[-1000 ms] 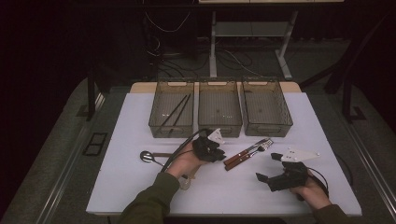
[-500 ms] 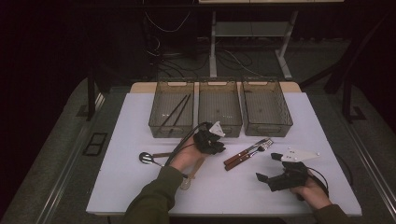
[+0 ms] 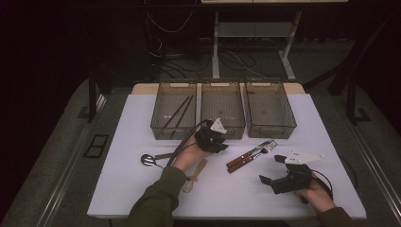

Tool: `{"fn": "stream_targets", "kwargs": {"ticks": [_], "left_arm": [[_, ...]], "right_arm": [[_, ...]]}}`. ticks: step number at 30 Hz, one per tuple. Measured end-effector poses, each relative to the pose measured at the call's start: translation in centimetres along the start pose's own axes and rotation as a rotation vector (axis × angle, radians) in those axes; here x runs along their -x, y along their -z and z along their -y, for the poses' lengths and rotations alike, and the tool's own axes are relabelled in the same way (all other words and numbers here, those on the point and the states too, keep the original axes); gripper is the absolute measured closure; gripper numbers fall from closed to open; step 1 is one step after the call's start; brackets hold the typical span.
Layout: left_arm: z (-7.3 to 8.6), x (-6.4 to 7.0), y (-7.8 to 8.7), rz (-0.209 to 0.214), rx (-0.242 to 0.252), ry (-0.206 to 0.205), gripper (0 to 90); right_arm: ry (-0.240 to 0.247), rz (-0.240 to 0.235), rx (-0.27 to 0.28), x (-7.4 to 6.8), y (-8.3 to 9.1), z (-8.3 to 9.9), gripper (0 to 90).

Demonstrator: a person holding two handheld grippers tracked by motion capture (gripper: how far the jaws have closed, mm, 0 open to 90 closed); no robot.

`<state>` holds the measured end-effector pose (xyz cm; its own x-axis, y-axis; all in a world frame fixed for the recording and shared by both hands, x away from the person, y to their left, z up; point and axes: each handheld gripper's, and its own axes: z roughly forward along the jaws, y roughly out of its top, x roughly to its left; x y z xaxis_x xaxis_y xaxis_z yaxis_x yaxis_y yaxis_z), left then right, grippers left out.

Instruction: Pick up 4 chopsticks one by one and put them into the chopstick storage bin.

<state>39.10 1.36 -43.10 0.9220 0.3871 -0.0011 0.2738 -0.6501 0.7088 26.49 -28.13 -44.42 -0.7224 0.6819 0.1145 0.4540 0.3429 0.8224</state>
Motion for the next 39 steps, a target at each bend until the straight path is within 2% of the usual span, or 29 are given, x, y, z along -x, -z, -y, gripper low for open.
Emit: {"fn": "stream_targets", "kwargs": {"ticks": [7, 15, 23, 28, 33, 35, 39], "left_arm": [[0.7, 0.6, 3.1, 0.021, 0.063, 0.034, 50.7], [3.6, 0.4, 6.3, -0.020, 0.077, 0.070, 41.0], [6.6, -0.1, 9.1, -0.073, 0.082, 0.103, 38.3], [8.3, -0.4, 11.0, -0.117, 0.071, 0.099, 47.1], [10.2, -0.9, 12.2, -0.153, 0.049, 0.100, 66.1], [10.9, -1.0, 12.3, -0.151, 0.042, 0.101, 71.7], [11.5, -1.4, 12.2, -0.147, 0.015, 0.095, 77.3]], "right_arm": [[0.001, 0.005, -0.003, -0.1, 0.0, 0.0, 0.9], [0.004, 0.007, -0.014, -0.1, -0.3, 0.0, 0.9], [0.005, 0.011, -0.022, 0.0, -0.5, 0.1, 0.9], [-0.001, 0.011, -0.020, 0.0, -0.4, 0.0, 0.9], [0.001, 0.009, -0.019, 0.0, -0.4, 0.0, 0.9], [0.000, 0.009, -0.019, 0.0, -0.4, 0.0, 0.9], [0.002, 0.009, -0.020, 0.0, -0.4, 0.0, 0.9]]}}
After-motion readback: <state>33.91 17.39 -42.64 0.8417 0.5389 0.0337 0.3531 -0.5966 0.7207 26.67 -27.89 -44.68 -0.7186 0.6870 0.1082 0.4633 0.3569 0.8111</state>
